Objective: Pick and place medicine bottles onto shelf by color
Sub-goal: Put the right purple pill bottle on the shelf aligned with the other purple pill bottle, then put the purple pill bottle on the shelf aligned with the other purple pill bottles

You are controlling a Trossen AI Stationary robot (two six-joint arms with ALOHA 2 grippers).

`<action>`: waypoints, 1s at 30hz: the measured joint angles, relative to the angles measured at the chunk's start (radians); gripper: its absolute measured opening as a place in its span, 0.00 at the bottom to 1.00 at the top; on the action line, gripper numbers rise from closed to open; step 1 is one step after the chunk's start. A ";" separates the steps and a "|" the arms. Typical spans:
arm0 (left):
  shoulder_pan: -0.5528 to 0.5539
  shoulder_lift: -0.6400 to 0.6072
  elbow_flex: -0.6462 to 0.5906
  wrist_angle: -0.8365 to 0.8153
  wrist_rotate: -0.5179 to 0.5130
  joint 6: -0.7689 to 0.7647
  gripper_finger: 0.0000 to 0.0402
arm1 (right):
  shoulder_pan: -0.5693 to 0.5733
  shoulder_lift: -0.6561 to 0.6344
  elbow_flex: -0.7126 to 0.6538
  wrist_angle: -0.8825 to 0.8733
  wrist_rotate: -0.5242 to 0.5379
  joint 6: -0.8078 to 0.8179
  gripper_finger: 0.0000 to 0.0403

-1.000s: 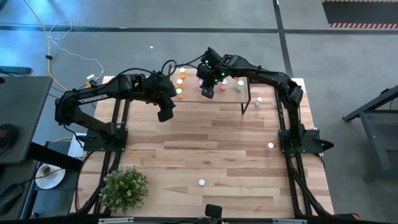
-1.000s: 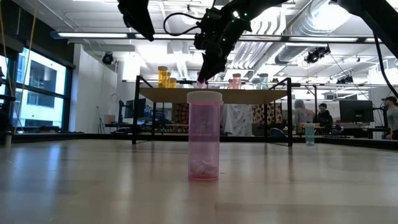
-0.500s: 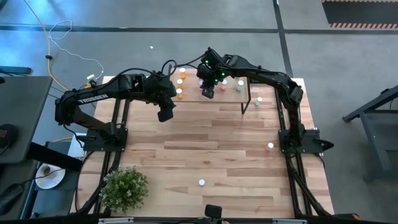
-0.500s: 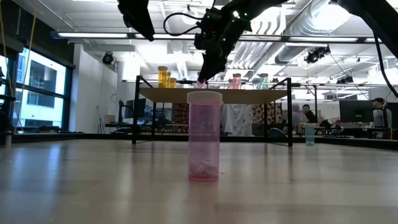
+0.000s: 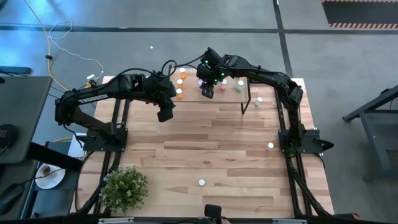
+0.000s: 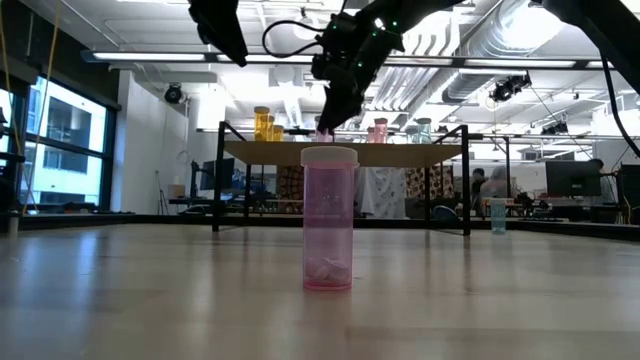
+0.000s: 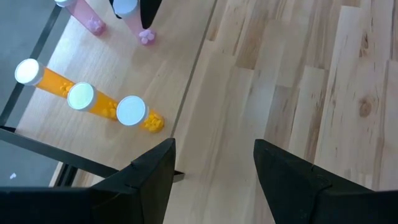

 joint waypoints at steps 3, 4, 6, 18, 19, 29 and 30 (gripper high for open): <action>0.000 0.000 0.000 0.000 0.000 0.000 0.52 | 0.000 0.000 0.000 -0.007 0.005 0.000 0.38; 0.000 0.000 0.000 0.000 0.000 0.000 0.52 | 0.000 0.000 0.000 -0.013 0.006 0.000 0.38; 0.000 0.000 0.000 0.000 0.000 0.000 0.52 | 0.000 0.000 0.000 -0.022 0.022 0.000 0.38; 0.000 0.000 0.000 0.000 0.000 0.000 0.52 | 0.001 0.000 0.000 -0.022 0.049 0.000 0.45; 0.000 0.000 0.000 0.000 0.000 0.000 0.52 | 0.001 0.000 0.000 -0.022 0.049 0.000 0.45; 0.000 0.000 0.000 0.000 0.000 0.010 0.52 | 0.001 -0.014 0.029 -0.049 0.049 0.022 0.47; 0.000 0.000 0.000 0.000 0.000 0.010 0.52 | 0.001 -0.014 0.039 -0.059 0.049 0.025 0.47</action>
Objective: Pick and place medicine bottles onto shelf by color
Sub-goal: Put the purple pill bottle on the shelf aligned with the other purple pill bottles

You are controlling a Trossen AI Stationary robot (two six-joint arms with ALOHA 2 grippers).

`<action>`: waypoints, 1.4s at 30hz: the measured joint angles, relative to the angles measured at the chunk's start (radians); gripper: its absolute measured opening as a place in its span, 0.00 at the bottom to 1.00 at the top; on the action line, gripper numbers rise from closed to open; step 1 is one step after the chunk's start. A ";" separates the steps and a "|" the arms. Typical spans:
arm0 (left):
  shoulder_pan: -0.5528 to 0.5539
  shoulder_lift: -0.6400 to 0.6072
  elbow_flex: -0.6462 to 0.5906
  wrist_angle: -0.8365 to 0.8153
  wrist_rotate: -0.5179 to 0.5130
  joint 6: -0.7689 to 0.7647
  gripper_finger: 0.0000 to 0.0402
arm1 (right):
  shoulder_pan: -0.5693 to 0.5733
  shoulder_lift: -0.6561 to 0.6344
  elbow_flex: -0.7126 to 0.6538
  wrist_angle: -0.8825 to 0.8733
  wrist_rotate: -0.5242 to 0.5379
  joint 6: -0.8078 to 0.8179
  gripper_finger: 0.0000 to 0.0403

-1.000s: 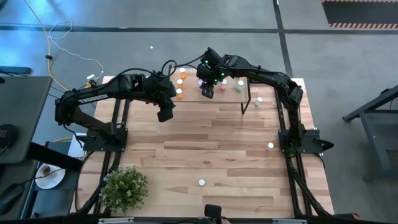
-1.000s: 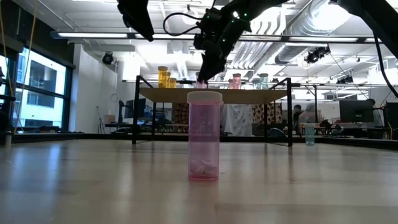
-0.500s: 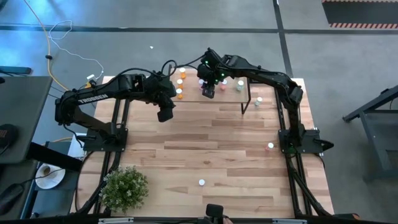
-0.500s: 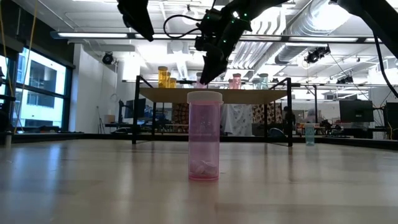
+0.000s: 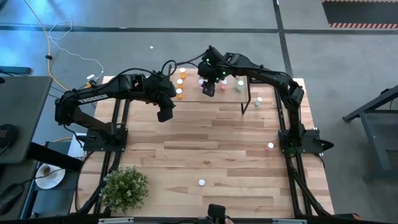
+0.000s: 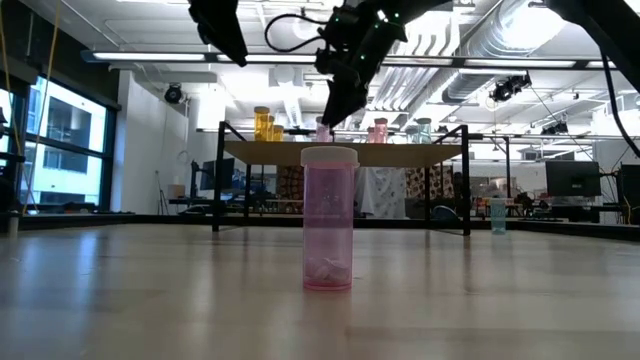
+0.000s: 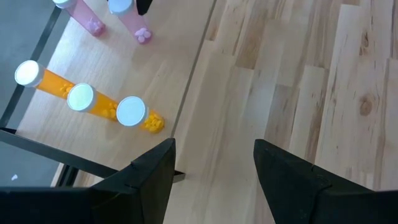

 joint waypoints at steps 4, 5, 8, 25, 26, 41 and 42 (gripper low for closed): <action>0.000 0.000 0.000 0.000 0.000 0.000 0.52 | 0.000 0.000 0.046 -0.059 0.000 0.002 0.47; 0.000 0.000 0.000 0.000 0.001 -0.001 0.52 | 0.000 0.000 0.057 -0.080 0.000 0.002 0.47; 0.000 0.000 0.000 0.000 0.003 -0.002 0.52 | 0.000 0.000 0.090 -0.132 0.000 0.015 0.47; -0.077 0.000 -0.007 0.035 0.101 -0.029 0.52 | 0.097 -0.026 0.274 -0.502 -0.075 0.057 0.47; -0.092 -0.001 -0.018 0.060 0.101 -0.030 0.52 | 0.110 -0.031 0.274 -0.509 -0.079 0.063 0.47; -0.327 -0.008 -0.214 0.353 0.098 -0.137 0.52 | 0.249 -0.155 0.274 -0.589 0.052 0.138 0.47; -0.342 -0.008 -0.214 0.366 0.095 -0.141 0.52 | 0.260 -0.164 0.274 -0.593 0.059 0.147 0.47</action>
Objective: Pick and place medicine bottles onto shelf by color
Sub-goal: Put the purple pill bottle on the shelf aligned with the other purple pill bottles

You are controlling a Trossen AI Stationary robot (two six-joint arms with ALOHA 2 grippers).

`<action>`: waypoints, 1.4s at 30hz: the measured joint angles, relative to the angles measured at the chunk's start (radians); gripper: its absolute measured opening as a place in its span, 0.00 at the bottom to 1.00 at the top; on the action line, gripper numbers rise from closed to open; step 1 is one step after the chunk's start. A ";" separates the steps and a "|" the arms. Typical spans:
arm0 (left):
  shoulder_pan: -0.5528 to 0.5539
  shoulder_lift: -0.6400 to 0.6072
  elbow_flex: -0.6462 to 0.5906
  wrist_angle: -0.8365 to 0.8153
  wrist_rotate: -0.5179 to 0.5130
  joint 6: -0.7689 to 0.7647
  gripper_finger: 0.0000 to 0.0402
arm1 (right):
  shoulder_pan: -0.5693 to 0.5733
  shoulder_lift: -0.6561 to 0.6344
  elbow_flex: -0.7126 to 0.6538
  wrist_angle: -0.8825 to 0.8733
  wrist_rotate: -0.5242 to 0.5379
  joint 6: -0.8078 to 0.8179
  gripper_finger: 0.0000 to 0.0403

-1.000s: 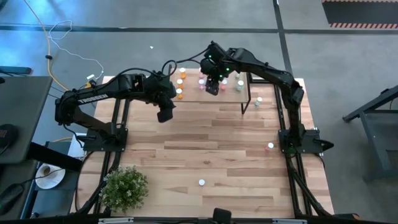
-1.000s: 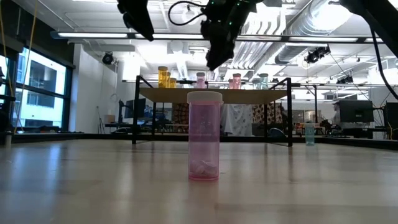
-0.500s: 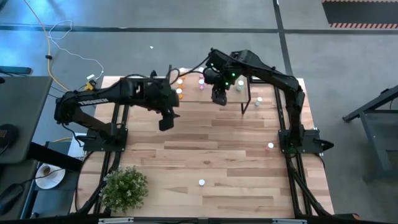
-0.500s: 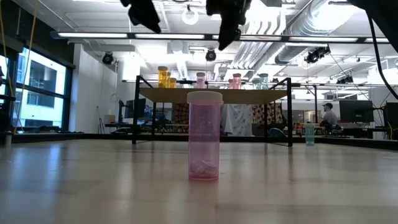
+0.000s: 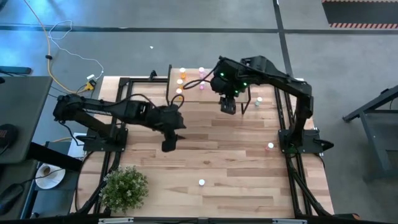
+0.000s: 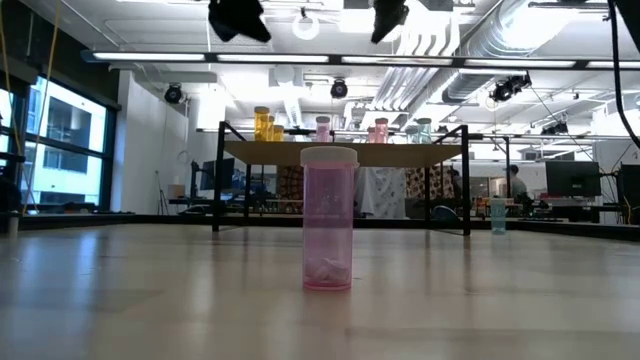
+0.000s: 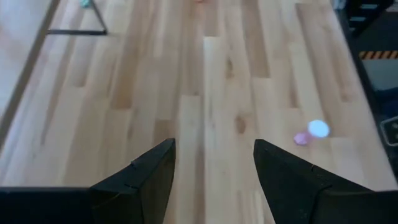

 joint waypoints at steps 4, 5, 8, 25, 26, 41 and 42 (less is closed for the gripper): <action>-0.060 0.000 -0.001 0.009 -0.044 -0.013 0.52 | 0.047 -0.022 0.000 -0.025 0.065 0.045 0.47; -0.076 0.000 -0.001 0.013 -0.064 -0.020 0.52 | 0.059 -0.026 0.000 -0.033 0.085 0.061 0.47; -0.123 0.000 -0.001 0.029 -0.121 -0.038 0.52 | 0.101 -0.031 0.000 -0.052 0.146 0.093 0.47; -0.231 0.001 -0.157 0.405 -0.121 -0.115 0.52 | 0.282 -0.509 -0.763 0.338 0.305 0.367 0.47; -0.231 0.001 -0.173 0.435 -0.121 -0.115 0.52 | 0.289 -0.544 -0.805 0.353 0.311 0.401 0.47; -0.219 0.001 -0.340 0.763 -0.139 0.006 0.52 | 0.372 -0.904 -1.224 0.440 0.445 0.819 0.47; -0.210 0.001 -0.354 0.792 -0.125 -0.003 0.52 | 0.376 -0.914 -1.241 0.440 0.454 0.838 0.47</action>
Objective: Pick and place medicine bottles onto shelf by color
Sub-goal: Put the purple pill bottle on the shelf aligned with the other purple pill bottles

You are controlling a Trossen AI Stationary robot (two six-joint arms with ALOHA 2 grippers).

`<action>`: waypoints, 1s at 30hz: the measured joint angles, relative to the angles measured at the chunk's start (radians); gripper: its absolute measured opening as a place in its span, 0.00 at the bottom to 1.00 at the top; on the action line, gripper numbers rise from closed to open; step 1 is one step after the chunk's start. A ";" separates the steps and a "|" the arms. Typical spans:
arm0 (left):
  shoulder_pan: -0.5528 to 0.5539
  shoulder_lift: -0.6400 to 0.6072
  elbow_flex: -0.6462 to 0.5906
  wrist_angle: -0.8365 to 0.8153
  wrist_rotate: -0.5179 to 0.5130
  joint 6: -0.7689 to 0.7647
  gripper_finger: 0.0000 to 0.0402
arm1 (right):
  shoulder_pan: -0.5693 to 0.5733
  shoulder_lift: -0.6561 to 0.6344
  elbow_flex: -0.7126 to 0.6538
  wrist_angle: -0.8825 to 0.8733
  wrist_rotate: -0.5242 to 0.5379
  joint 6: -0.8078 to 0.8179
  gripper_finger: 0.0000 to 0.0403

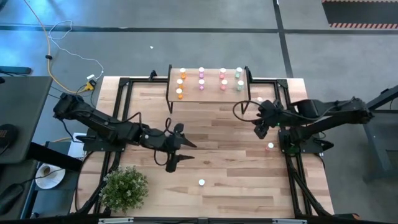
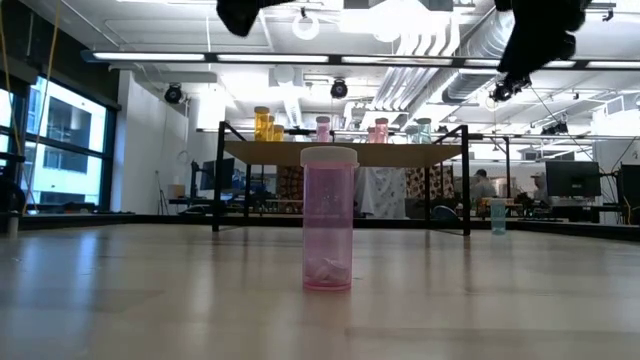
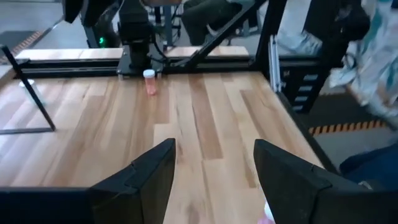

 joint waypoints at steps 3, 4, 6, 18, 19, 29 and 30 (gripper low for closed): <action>0.024 0.000 -0.048 0.061 0.053 -0.062 0.52 | 0.015 -0.020 -0.052 0.009 0.015 0.037 0.47; 0.028 0.000 -0.061 0.070 0.068 -0.078 0.52 | 0.020 -0.023 -0.067 0.014 0.016 0.044 0.47; 0.024 0.000 -0.088 0.083 0.080 -0.093 0.52 | 0.028 -0.025 -0.095 0.037 0.014 0.049 0.47; -0.045 0.131 -0.114 0.211 0.080 -0.138 0.52 | 0.047 -0.023 -0.123 0.223 0.038 -0.082 0.47; -0.049 0.148 -0.114 0.225 0.080 -0.137 0.52 | 0.047 -0.023 -0.123 0.234 0.039 -0.096 0.47; -0.110 0.307 -0.113 0.365 -0.006 -0.134 0.52 | 0.047 -0.023 -0.123 0.280 0.038 -0.136 0.47; -0.117 0.323 -0.113 0.378 -0.009 -0.140 0.52 | 0.047 -0.023 -0.123 0.281 0.038 -0.136 0.47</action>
